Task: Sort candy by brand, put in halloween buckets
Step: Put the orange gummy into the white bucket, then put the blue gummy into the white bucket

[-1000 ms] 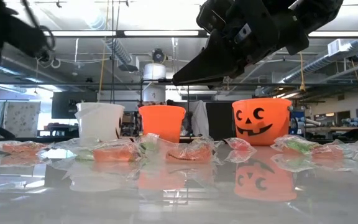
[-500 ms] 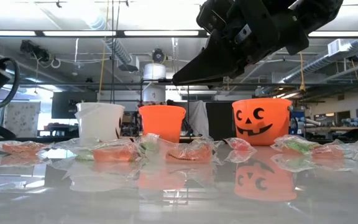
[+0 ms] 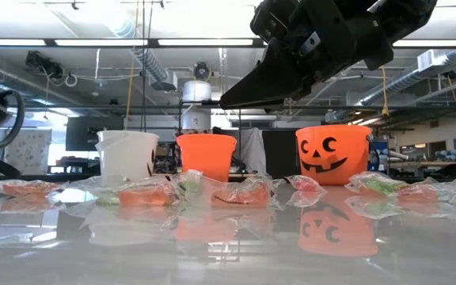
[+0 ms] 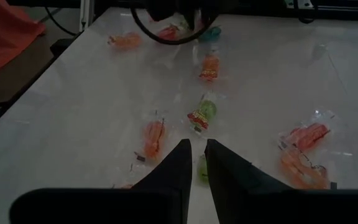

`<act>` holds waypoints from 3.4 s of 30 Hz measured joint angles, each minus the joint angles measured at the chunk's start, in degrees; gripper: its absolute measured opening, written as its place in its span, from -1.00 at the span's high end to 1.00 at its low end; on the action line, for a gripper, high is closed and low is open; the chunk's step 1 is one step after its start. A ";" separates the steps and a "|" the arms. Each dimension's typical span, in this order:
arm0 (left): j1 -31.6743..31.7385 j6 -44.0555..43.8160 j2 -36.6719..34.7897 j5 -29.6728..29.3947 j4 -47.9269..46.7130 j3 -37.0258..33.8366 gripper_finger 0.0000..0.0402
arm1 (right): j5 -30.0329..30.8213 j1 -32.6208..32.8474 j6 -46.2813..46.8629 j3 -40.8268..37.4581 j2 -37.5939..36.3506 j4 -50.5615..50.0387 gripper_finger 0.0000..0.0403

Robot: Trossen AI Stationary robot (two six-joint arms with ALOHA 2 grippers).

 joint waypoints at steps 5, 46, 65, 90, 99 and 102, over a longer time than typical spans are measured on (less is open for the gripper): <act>0.07 -3.02 -0.33 1.59 1.68 -2.20 0.38 | 0.00 0.00 0.00 0.00 0.00 0.01 0.69; 36.11 38.20 -5.78 -19.83 10.46 10.34 0.95 | -0.90 -0.13 -1.36 -0.02 0.00 -0.77 0.69; 66.56 64.08 -7.35 -18.65 9.61 24.48 0.95 | -0.90 -1.44 -2.99 -0.02 0.00 -4.22 0.69; 86.02 67.95 -7.47 -26.97 -2.83 27.72 0.68 | 3.05 -2.12 1.26 -0.02 0.00 -6.33 0.69; 83.77 68.22 -14.39 -28.75 -9.18 27.72 0.59 | 3.67 -2.12 4.14 -0.02 0.00 -3.08 0.69; 80.70 63.15 -19.54 -28.89 -11.34 26.88 0.60 | 3.66 -2.12 5.40 -0.02 0.00 -1.70 0.69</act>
